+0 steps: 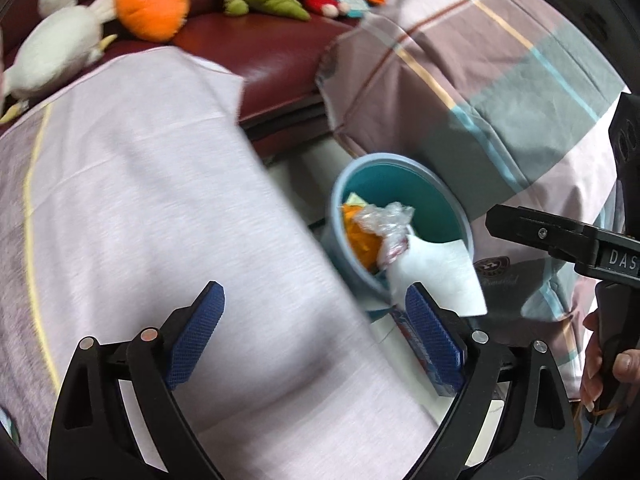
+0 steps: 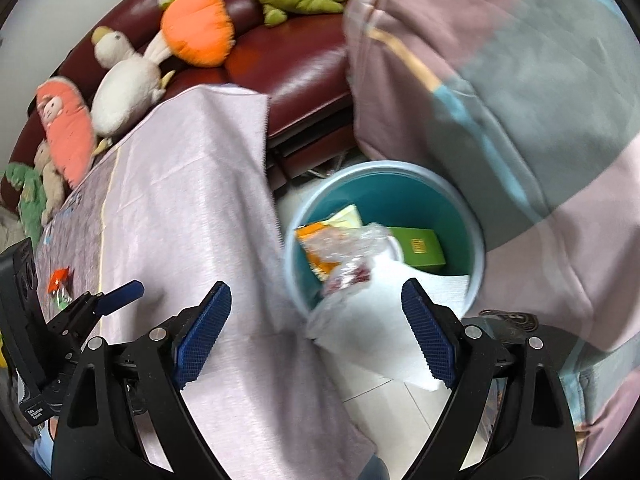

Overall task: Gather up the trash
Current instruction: 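Move both tools back to the table toward the orange and green snack packets, then grasp the green snack packet with the right gripper while the left gripper grasps the orange bag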

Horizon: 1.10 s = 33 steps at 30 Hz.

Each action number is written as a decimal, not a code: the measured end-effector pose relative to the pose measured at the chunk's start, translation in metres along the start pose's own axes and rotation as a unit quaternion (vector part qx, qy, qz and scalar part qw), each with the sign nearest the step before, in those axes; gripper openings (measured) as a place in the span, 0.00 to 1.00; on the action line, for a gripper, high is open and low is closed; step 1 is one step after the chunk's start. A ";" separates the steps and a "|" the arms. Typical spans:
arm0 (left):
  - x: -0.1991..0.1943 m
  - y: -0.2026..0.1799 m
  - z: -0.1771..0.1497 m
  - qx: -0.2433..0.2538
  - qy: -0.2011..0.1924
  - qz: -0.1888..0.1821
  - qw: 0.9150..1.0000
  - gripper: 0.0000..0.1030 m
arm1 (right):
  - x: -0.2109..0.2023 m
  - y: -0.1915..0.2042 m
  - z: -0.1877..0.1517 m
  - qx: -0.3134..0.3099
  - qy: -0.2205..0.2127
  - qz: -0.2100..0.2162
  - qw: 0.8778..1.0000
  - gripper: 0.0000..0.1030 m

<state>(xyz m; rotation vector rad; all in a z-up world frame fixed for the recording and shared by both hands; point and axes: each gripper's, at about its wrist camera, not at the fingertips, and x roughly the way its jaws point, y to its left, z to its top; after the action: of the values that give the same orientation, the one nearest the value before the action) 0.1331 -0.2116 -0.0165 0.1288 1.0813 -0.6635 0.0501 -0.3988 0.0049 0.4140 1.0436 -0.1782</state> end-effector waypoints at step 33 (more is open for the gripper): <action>-0.194 0.316 -0.190 -0.266 -0.104 0.133 0.949 0.92 | 0.061 0.363 -0.072 -0.282 0.095 0.078 0.951 0.81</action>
<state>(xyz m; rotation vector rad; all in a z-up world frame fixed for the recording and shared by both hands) 0.1045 0.2042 -0.0121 -0.2545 0.9815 -0.1242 0.1453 -0.0362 0.0103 -0.0102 1.1918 0.3067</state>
